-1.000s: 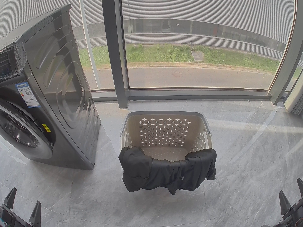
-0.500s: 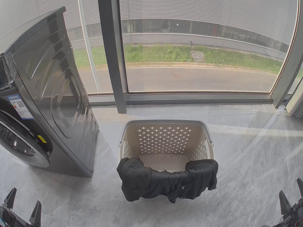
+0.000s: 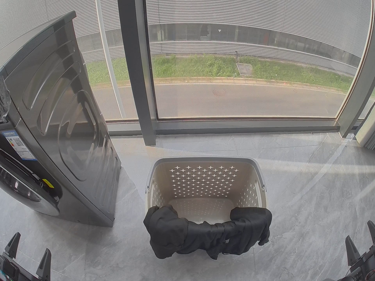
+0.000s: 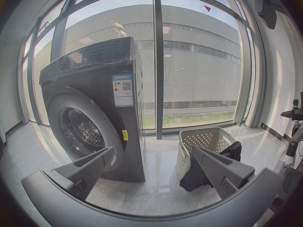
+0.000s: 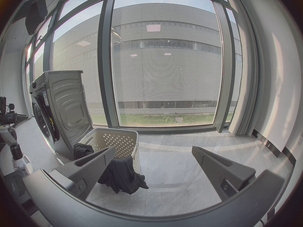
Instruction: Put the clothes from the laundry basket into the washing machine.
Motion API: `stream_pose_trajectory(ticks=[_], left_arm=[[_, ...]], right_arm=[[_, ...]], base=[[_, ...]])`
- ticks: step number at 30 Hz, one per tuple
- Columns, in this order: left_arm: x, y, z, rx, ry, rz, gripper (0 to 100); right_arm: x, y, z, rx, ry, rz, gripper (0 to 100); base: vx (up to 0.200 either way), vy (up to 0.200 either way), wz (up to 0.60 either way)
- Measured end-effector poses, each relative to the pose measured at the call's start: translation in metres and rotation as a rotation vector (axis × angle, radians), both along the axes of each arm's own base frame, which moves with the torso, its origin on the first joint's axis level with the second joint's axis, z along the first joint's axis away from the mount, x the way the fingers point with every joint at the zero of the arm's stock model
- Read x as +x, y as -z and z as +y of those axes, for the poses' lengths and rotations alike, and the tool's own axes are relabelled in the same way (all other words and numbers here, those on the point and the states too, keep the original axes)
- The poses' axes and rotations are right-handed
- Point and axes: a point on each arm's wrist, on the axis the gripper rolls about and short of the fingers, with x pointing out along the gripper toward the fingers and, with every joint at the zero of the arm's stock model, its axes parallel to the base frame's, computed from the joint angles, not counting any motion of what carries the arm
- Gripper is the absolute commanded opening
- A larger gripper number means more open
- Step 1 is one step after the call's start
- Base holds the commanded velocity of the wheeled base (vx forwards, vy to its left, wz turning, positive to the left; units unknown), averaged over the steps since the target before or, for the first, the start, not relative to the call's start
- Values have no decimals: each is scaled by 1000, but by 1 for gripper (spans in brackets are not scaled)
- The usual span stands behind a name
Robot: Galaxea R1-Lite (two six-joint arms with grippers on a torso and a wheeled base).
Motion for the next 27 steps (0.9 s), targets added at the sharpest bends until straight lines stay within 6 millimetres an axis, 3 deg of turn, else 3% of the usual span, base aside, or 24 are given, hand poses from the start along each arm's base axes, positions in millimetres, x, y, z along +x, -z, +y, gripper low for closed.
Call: stream_pose_trajectory(ticks=[8,23,27], left_arm=[[0,0,0,-1,1,0,100],[0,0,0,0,0,0,100],[0,0,0,-1,0,0,100]], right_arm=[[0,0,0,0,1,0,100],[0,0,0,0,1,1,100],[0,0,0,0,0,0,100]], base=[[0,-200,0],[0,0,0],[200,0,0]])
